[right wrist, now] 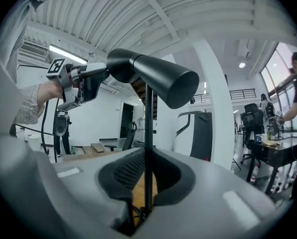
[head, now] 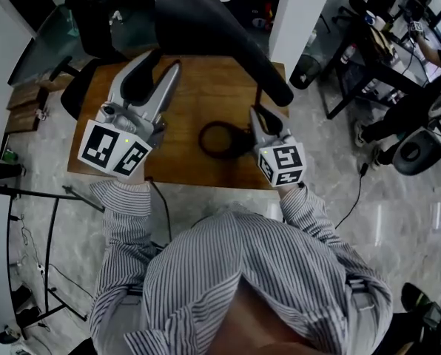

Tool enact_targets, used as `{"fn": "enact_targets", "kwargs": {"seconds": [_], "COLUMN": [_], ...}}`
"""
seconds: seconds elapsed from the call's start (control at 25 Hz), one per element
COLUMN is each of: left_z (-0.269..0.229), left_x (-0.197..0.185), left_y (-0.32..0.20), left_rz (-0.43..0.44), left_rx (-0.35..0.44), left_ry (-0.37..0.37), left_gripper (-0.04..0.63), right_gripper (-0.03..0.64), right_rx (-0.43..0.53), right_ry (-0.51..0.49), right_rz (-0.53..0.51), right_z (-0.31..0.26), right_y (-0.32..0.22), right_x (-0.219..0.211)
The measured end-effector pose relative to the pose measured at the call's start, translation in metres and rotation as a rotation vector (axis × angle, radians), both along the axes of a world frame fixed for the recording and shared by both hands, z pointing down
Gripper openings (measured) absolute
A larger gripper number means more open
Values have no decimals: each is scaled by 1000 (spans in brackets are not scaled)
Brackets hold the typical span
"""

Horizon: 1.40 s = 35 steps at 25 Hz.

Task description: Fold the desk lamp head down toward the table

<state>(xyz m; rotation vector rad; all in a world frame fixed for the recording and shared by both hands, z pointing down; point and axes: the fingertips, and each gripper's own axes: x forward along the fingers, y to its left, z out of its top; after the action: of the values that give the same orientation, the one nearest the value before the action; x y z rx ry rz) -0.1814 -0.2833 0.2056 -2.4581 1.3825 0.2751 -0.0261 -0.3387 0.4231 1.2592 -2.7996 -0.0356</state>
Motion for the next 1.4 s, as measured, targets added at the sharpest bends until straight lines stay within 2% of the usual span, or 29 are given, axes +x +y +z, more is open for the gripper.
{"fn": "enact_targets", "kwargs": {"seconds": [0.2,0.36,0.76,1.2,1.4], "left_z": [-31,-34,-34,-29,-6], "left_x": [8,12,21,17,5], "left_y": [4,4,6,7,5], "left_rz": [42,84,123,128,136], "left_rx": [67,64,71,53,-6], "left_ry": [-1,13,9,30,106], "left_gripper": [167,164,87,80,77], "right_gripper": [40,40,40,40,40], "right_rx": [1,0,-1,-3,-6], "right_ry": [-4,-4,-10,-13,-19], "right_rz": [-4,-11,-16,-10,-8], "right_z": [0,1,0,0,0], "right_y": [-1,0,2,3,2], "right_x": [1,-1,0,0,1]}}
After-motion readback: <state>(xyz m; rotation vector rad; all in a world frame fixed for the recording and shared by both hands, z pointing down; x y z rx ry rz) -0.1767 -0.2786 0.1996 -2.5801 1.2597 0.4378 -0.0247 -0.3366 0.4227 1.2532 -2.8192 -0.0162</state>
